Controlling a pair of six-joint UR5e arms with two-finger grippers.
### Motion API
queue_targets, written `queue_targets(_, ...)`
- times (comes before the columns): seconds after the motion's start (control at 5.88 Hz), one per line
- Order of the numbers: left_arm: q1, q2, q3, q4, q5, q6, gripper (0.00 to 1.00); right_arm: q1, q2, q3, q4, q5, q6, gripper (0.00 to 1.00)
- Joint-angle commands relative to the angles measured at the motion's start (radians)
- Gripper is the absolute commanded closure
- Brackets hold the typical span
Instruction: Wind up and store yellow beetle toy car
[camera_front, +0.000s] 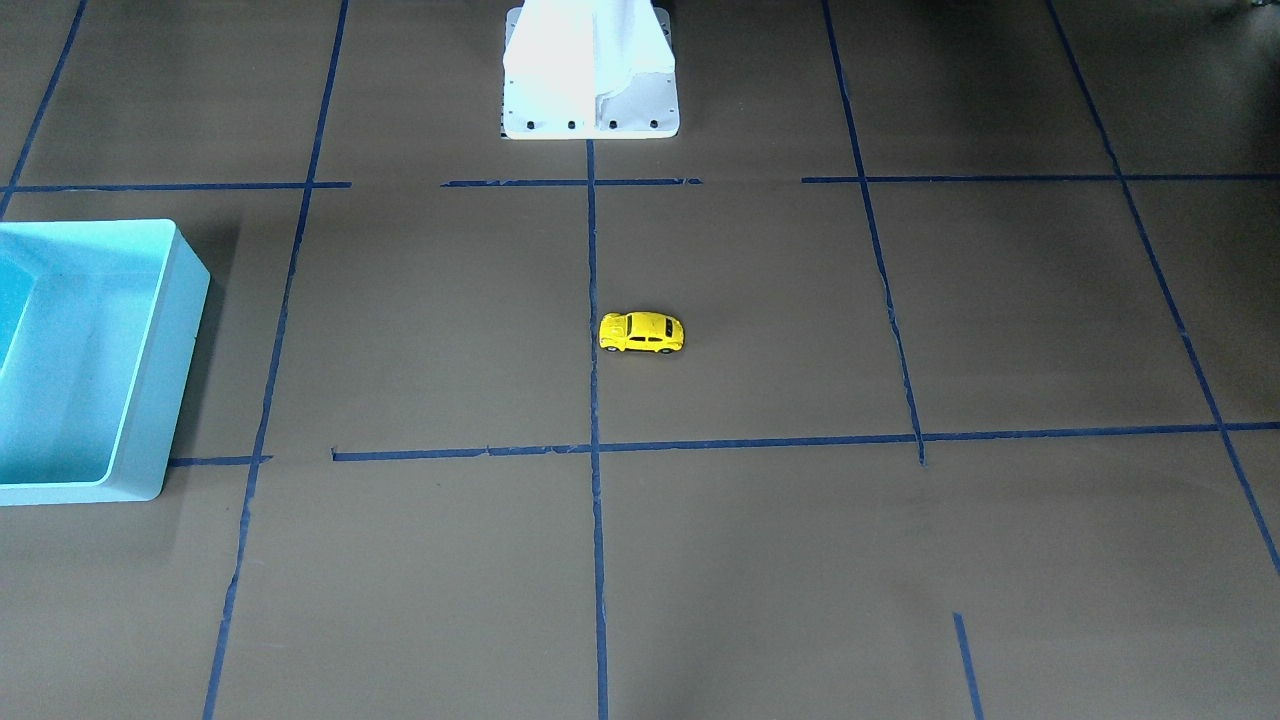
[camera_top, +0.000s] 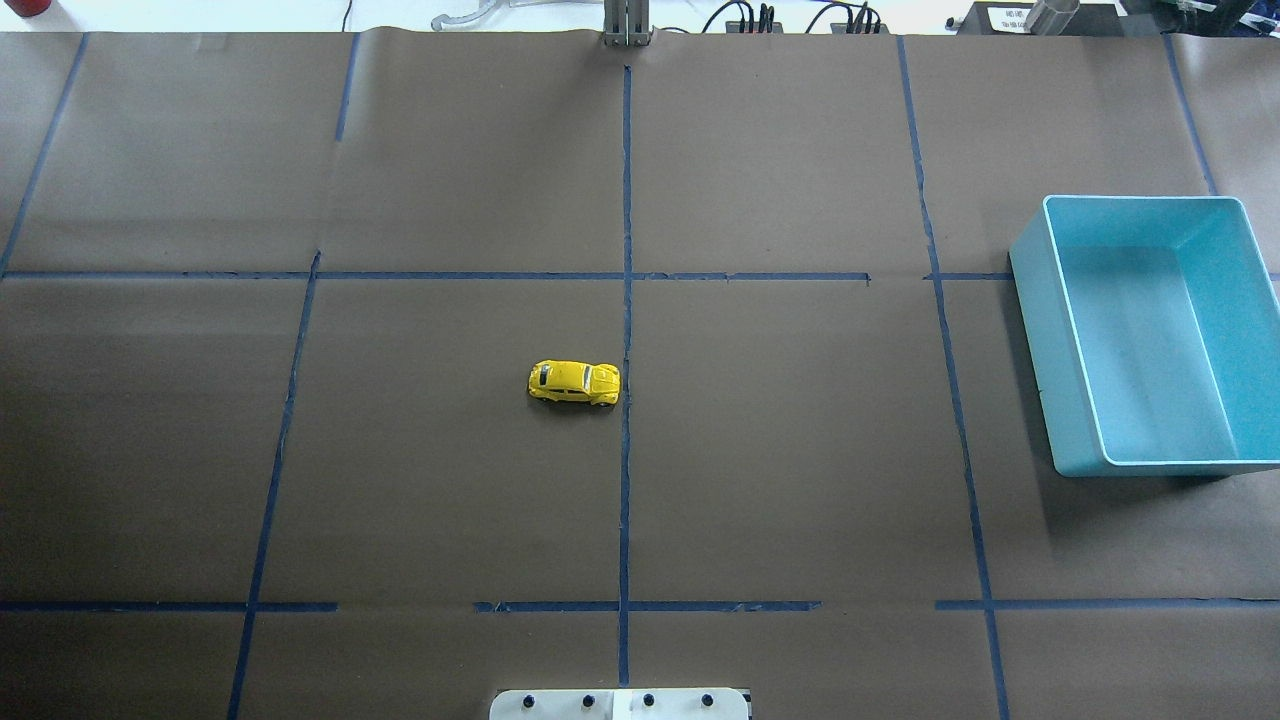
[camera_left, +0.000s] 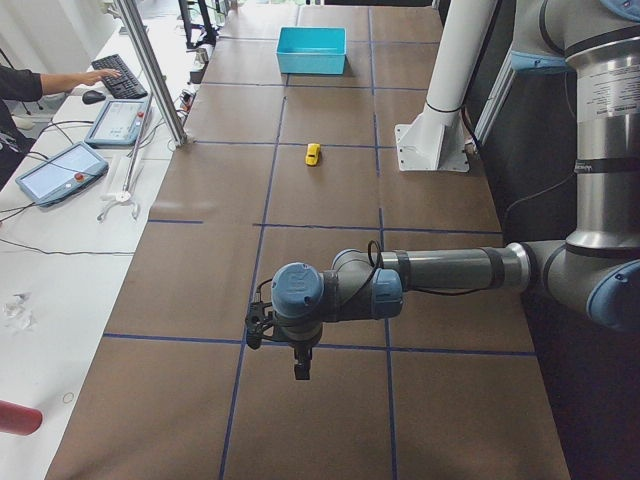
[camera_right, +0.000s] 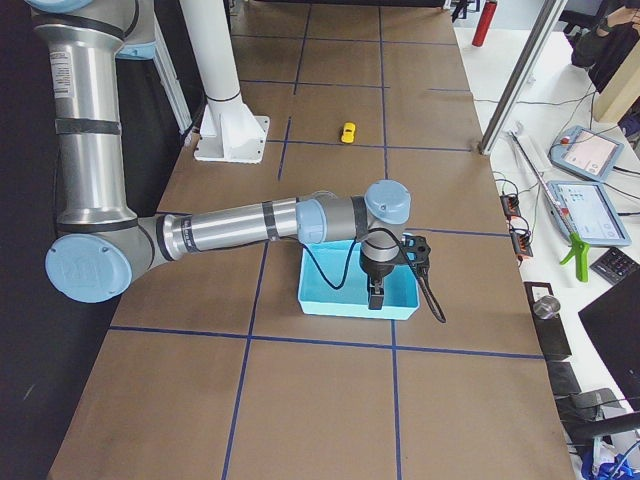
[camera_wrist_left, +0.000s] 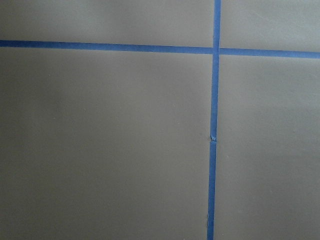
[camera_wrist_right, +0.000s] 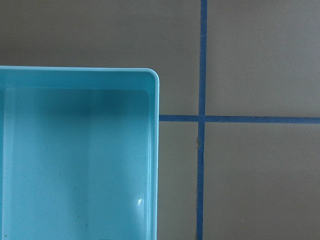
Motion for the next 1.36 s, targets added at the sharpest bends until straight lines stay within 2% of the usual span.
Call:
queue_targets(0.0,0.0,-0.001,0.0,0.0,-0.002,0.0,0.0,0.001,-0.006,-0.002,0.0,-0.005,-0.006,0.0)
queue_targets(0.34,-0.002,-0.006,-0.002,0.0,-0.002,0.0,0.0,0.001,-0.008,-0.052,0.008,-0.006,-0.009,0.0)
queue_targets(1.19,0.005,-0.015,-0.025,-0.014,-0.005,-0.002,0.0,0.001,0.001,-0.046,0.006,0.012,0.005,0.0)
